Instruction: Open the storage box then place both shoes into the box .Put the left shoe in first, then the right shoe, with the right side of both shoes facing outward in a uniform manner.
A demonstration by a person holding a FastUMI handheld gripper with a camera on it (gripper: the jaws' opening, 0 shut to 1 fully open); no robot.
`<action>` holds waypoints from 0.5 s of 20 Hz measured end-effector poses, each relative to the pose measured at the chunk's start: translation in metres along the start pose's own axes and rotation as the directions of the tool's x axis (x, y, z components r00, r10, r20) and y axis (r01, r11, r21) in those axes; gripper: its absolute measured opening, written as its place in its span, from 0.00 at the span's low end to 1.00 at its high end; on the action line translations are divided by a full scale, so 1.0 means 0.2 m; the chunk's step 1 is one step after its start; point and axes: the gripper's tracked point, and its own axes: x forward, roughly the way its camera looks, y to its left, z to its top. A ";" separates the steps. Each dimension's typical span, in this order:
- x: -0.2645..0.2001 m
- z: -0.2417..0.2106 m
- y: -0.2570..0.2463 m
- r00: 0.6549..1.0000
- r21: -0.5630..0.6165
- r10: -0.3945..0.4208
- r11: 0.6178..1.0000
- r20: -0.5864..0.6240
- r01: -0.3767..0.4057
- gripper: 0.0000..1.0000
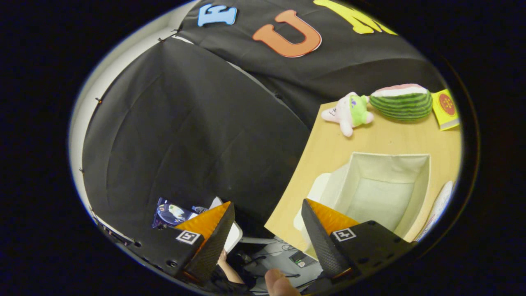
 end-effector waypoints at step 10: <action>-0.49 -0.09 -0.56 0.962 -0.117 -0.260 0.956 0.083 0.268 1.00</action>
